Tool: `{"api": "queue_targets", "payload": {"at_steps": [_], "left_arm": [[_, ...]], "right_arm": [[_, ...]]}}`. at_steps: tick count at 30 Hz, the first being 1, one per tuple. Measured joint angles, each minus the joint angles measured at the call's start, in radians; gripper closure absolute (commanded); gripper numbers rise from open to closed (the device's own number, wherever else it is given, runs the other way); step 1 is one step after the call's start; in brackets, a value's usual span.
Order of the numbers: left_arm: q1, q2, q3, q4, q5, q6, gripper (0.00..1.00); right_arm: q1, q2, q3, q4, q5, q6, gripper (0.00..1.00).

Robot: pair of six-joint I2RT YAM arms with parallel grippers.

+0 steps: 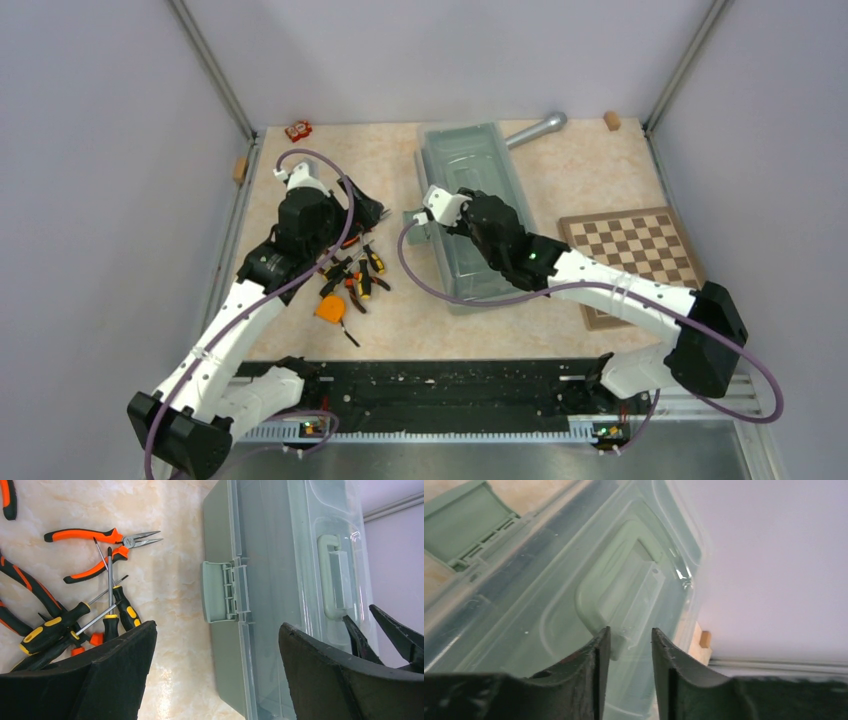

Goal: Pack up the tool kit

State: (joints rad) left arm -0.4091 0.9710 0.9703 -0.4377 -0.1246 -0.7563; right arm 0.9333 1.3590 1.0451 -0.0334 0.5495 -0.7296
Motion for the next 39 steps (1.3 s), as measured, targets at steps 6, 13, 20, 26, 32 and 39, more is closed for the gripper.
{"api": "queue_targets", "payload": {"at_steps": [6,13,20,26,32,39], "left_arm": [[0.0,-0.005,-0.005,0.0,0.0,0.0,0.05],[0.0,-0.026,-0.023,-0.005,0.0,0.005,0.05],[0.0,-0.027,-0.023,-0.013,0.0,0.018,0.04],[0.0,-0.034,-0.023,-0.027,-0.001,0.027,0.04],[0.0,-0.041,-0.023,-0.035,-0.013,0.027,0.05],[0.0,-0.042,-0.023,-0.035,-0.023,0.027,0.05]], "right_arm": [[-0.007,-0.004,0.052,-0.09,-0.108,0.028,0.38],[-0.044,0.034,0.24,-0.345,-0.305,0.047,0.33],[-0.088,0.113,0.318,-0.437,-0.36,0.042,0.33],[-0.091,0.15,0.346,-0.44,-0.349,0.024,0.45],[-0.063,0.15,0.269,-0.315,-0.257,0.029,0.66],[-0.011,0.041,-0.002,0.058,-0.148,-0.001,0.78]]}}
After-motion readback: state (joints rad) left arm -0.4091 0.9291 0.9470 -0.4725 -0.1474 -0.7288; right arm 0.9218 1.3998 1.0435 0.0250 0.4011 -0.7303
